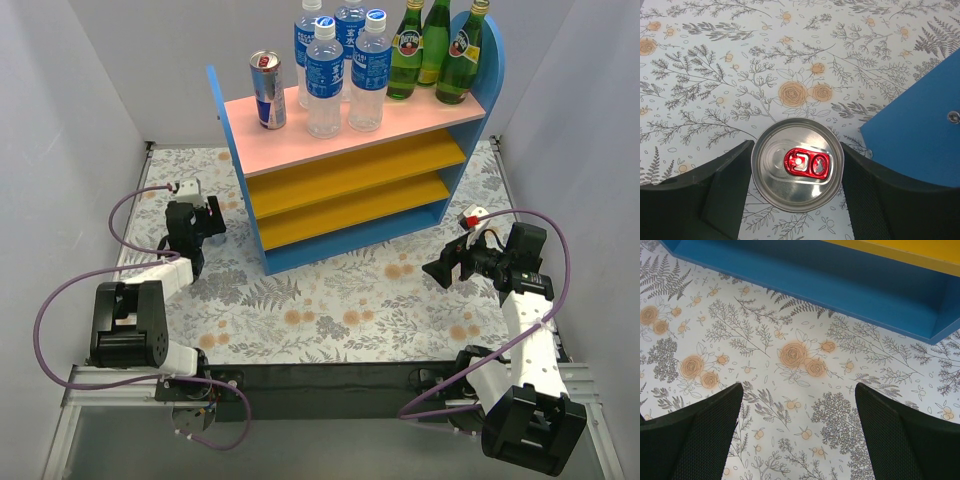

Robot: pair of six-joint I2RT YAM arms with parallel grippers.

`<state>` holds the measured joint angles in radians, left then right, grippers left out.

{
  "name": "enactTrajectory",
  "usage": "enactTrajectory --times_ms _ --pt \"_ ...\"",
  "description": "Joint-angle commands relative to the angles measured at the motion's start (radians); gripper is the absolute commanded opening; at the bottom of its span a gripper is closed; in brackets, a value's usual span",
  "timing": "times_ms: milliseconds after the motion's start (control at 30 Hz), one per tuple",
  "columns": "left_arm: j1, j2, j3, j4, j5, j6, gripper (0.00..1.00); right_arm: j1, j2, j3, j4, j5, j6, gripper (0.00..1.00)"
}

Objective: Place and organize the beverage onto the shelf
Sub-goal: Pick up the drink from the center of the board.

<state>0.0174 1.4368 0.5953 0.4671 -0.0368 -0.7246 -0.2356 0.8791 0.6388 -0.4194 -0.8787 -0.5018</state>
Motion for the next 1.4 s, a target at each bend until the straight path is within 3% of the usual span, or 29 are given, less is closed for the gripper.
enactTrajectory --times_ms 0,133,200,267,300,333,600,800,1033,1200,1367 --pt "-0.004 0.0 -0.008 0.025 0.012 0.011 0.64 -0.007 0.001 0.002 -0.009 -0.017 -0.009 0.98" --pt "-0.002 0.01 -0.006 0.01 0.008 0.01 0.62 -0.007 0.001 0.002 -0.007 -0.019 -0.009 0.98" --pt "-0.004 0.013 -0.011 0.007 0.011 0.01 0.52 -0.007 0.0 0.004 -0.009 -0.02 -0.009 0.98" --pt "-0.004 0.01 -0.015 0.005 0.018 0.008 0.36 -0.007 -0.003 0.004 -0.009 -0.02 -0.009 0.98" --pt "-0.004 0.005 -0.025 0.008 0.017 0.002 0.13 -0.007 -0.005 0.002 -0.009 -0.02 -0.011 0.98" --pt "-0.002 -0.018 -0.032 0.018 0.014 -0.001 0.01 -0.007 -0.006 0.002 -0.009 -0.02 -0.009 0.98" --pt "-0.085 -0.32 -0.071 -0.145 -0.086 -0.053 0.0 -0.01 -0.006 0.005 -0.01 -0.025 -0.011 0.98" --pt "-0.157 -0.558 -0.074 -0.419 -0.055 -0.084 0.0 -0.01 -0.006 0.007 -0.01 -0.025 -0.011 0.98" --pt "-0.191 -0.774 -0.071 -0.591 0.161 0.025 0.0 -0.013 0.001 0.007 -0.01 -0.025 -0.011 0.98" --pt "-0.194 -0.817 -0.02 -0.747 0.323 0.111 0.0 -0.014 0.0 0.009 -0.01 -0.014 -0.011 0.98" --pt "-0.24 -0.858 0.006 -0.834 0.397 0.188 0.0 -0.016 0.004 0.009 -0.01 -0.014 -0.011 0.98"
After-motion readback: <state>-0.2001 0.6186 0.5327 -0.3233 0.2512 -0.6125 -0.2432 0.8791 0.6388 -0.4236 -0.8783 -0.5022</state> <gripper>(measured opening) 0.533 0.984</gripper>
